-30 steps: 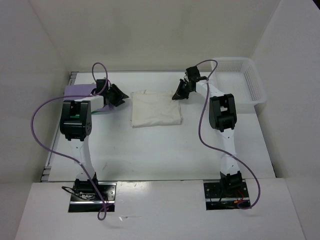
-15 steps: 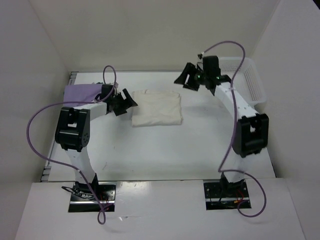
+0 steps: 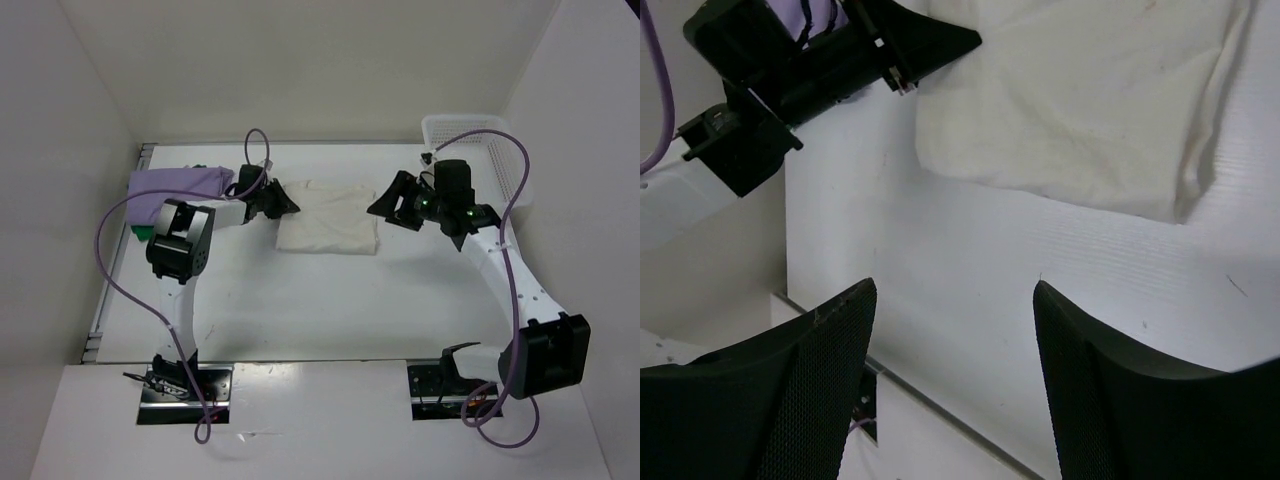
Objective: Fold and stack the t-shirts
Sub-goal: Put the neatly folded tshirt into the corner of the board with the left arm
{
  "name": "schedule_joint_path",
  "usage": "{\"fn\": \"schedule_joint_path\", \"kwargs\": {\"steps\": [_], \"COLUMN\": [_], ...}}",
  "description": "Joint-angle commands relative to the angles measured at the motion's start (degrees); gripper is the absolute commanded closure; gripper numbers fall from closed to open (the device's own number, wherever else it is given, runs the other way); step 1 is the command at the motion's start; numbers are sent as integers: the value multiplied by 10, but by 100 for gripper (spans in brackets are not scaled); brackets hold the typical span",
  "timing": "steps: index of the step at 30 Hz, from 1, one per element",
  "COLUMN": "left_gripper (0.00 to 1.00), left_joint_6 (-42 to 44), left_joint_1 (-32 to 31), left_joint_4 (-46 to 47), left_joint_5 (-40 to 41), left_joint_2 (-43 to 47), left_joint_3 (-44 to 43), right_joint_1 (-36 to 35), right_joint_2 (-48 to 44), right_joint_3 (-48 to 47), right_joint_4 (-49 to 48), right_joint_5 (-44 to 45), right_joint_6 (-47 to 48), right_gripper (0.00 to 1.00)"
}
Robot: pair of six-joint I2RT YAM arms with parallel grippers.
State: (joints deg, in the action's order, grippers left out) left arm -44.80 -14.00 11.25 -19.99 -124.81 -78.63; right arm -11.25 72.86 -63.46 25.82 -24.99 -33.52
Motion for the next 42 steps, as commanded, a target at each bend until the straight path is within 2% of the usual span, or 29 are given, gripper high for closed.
{"fn": "schedule_joint_path", "kwargs": {"steps": [1,3,5,9,13,16,19,20,23,25,27,28,29,33,36,37,40,41,42], "left_gripper": [86,96,100,100,100,100,100,100,100,88,61,37,28,2,0,0,0,0,0], "left_joint_6": [-20,-20,-35,-30,-16,-8,-17,-17,-28,-42,-78,-97,-111,-114,-119,-119,-111,-106,-106], "left_joint_1": [-20,-30,-31,-14,58,109,197,241,306,360,411,428,442,466,466,466,466,466,466], "left_joint_4": [-11,-28,-28,-72,-115,-135,-135,-127,-98,-79,-54,-38,-23,-55,-100,-123,-170,-179,-170], "left_joint_5": [-16,-22,-32,-40,-54,-69,-102,-102,-120,-120,-103,-97,-92,-36,28,89,133,143,131], "left_joint_2": [-19,1,14,48,63,85,104,123,163,181,212,223,248,306,362,379,446,477,492], "left_joint_3": [-26,-58,-97,-186,-271,-296,-281,-241,-153,-68,-7,24,79,131,155,164,184,209,225], "right_joint_1": [3,3,3,3,3,3,3,3,3,3,3,3,3,3,3,3,3,3,3], "right_joint_2": [-39,-51,-65,-81,-91,-91,-86,-86,-80,-75,-75,-75,-75,-75,-88,-94,-106,-106,-112], "right_joint_3": [31,44,65,91,102,102,97,97,91,91,86,86,86,86,98,105,132,137,142], "right_joint_4": [-2,-2,-2,-8,-8,-3,-2,-2,-2,-2,-2,-2,-2,-2,-2,-2,3,10,10], "right_joint_5": [-14,-19,-19,-24,-37,-49,-60,-66,-74,-84,-91,-91,-96,-96,-96,-91,-91,-84,-69], "right_joint_6": [-11,-17,-23,-29,-23,-17,-11,-11,-4,-4,-4,-4,-4,1,1,6,6,6,6], "right_gripper": [30,30,30,30,30,30,30,30,30,30,30,30,30,28,25,23,20,5,0]}}
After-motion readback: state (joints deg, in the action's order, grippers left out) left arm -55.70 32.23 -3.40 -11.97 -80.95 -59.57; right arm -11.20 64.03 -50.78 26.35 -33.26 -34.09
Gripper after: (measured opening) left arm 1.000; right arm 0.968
